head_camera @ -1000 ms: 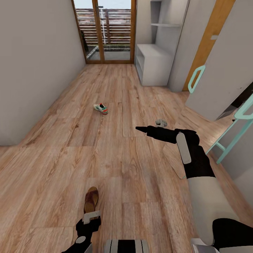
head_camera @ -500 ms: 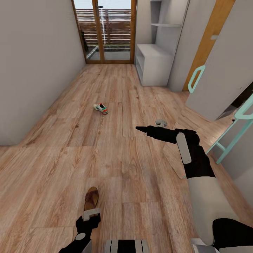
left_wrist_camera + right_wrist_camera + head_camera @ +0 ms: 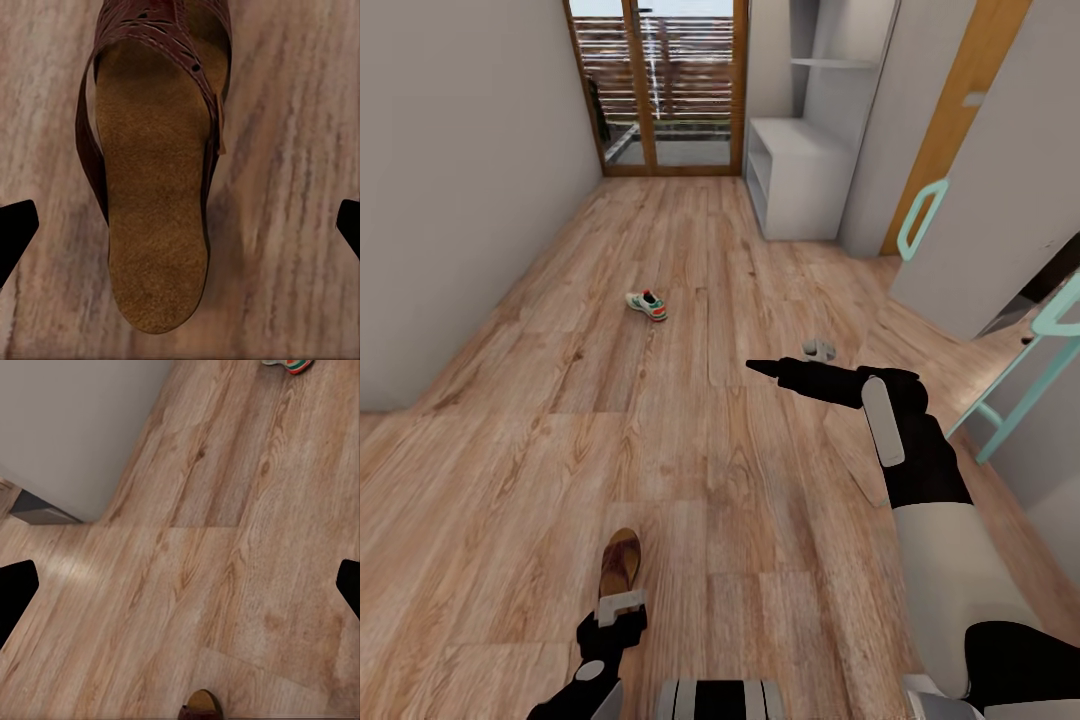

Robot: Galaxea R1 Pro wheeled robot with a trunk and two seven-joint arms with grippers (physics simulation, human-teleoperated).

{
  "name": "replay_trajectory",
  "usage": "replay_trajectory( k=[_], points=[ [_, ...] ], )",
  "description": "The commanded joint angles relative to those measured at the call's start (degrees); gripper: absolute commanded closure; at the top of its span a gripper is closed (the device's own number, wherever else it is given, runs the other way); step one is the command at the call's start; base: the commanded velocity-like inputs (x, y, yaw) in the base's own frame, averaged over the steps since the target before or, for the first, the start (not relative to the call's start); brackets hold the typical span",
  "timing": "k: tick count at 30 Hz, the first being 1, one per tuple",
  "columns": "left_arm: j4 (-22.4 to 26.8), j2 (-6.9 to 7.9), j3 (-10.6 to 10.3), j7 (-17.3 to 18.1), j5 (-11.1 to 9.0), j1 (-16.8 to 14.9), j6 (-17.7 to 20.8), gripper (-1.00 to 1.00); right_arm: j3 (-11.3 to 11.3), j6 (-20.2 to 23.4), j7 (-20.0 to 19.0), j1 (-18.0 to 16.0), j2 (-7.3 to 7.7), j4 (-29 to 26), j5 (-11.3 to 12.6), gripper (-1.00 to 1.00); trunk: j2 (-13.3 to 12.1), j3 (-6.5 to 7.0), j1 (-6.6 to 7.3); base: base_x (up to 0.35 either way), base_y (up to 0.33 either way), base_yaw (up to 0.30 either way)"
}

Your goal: Pick up the two gym shoes and the two sandals from the corridor floor and place them onto the hallstand (shoe rack) in the corridor, making sure they are on the rack and not on the floor. Arrange them so the two gym shoes are next to each other and the two sandals are next to each other.

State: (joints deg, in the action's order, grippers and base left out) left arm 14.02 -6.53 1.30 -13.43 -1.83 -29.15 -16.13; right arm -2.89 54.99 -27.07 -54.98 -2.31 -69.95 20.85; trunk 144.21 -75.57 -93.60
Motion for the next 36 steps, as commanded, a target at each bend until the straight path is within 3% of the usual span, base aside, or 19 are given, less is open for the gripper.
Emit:
replay_trajectory(
  k=[1, 6, 20, 26, 36],
  points=[
    [0.0, -0.01, 0.1, 0.0, -0.2, 0.0, -0.3, -1.0, -0.2, 0.3, -0.4, 0.0, -0.06, 0.0, -0.3, -1.0, 0.0, -0.27, -0.01, 0.0, 0.0, 0.0],
    [0.0, 0.01, 0.1, 0.0, -0.3, 0.0, -0.4, -1.0, -0.2, 0.3, -0.4, 0.0, -0.06, 0.0, -0.3, -1.0, 0.1, -1.38, -0.14, 0.0, 0.0, 0.0],
    [0.0, 0.03, 0.2, 0.0, -0.2, -0.1, -0.7, -1.0, -0.2, 0.3, -0.4, 0.0, -0.06, 0.0, -0.3, -1.0, 0.1, -1.38, -0.14, 0.0, 0.0, 0.0],
    [0.0, 0.03, 0.2, 0.0, -0.2, -0.1, -0.7, -1.0, -0.2, 0.3, -0.4, 0.0, -0.06, -0.1, -0.3, -1.0, 0.2, -2.7, -0.29, 0.0, 0.0, 0.0],
    [0.1, -0.01, 0.2, 0.0, -0.3, -0.1, -0.9, -1.0, -0.2, 0.3, -0.4, 0.0, -0.06, -0.1, -0.3, -1.0, 0.2, -2.7, -0.29, 0.0, 0.0, 0.0]
  ],
)
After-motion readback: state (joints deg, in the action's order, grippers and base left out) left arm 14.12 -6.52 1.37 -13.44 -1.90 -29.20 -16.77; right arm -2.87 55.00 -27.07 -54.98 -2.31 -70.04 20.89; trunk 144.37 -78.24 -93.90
